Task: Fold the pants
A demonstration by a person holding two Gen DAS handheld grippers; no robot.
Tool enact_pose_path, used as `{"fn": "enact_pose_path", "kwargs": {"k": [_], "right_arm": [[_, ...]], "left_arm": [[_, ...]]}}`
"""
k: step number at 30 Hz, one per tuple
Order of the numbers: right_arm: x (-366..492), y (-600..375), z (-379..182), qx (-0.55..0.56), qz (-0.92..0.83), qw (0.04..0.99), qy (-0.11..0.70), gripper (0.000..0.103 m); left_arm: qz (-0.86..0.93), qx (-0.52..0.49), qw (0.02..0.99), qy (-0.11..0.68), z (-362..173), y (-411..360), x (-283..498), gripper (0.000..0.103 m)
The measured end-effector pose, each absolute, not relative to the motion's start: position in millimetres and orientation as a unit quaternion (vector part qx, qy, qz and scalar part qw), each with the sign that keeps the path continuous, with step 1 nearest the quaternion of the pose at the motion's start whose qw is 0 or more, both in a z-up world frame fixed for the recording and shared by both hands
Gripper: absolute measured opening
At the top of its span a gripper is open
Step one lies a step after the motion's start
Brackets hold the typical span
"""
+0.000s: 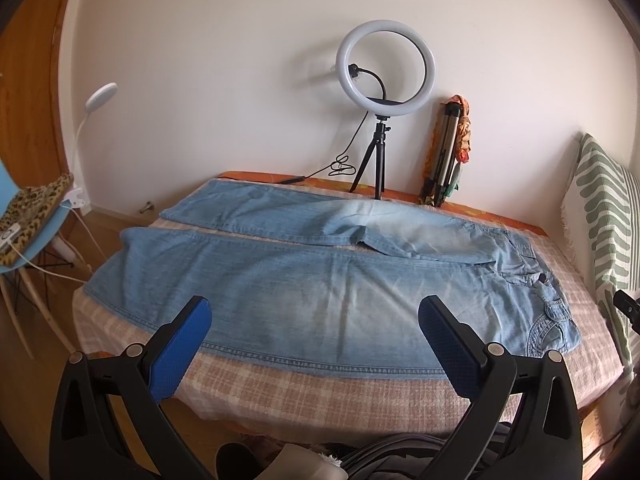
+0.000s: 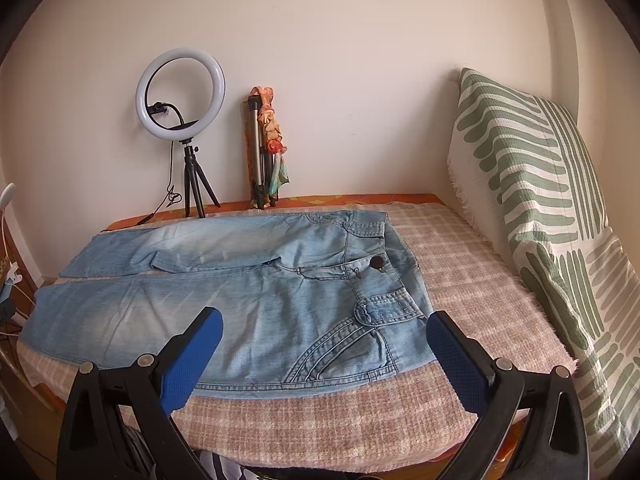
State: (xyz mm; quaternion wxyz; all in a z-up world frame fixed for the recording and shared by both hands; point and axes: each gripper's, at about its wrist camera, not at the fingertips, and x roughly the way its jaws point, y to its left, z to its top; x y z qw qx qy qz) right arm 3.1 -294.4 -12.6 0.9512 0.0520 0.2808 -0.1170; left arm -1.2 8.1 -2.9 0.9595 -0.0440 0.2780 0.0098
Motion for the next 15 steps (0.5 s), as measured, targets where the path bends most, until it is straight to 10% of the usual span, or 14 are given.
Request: {"fn": "enact_pose_path", "kwargs": {"k": [15], "right_arm": [[4.3, -296.6, -14.0, 0.051, -0.116, 0.95, 0.285, 0.103]], "left_arm": [[0.011, -0.047, 0.958, 0.284, -3.8, 9.5, 4.1, 0.103]]}}
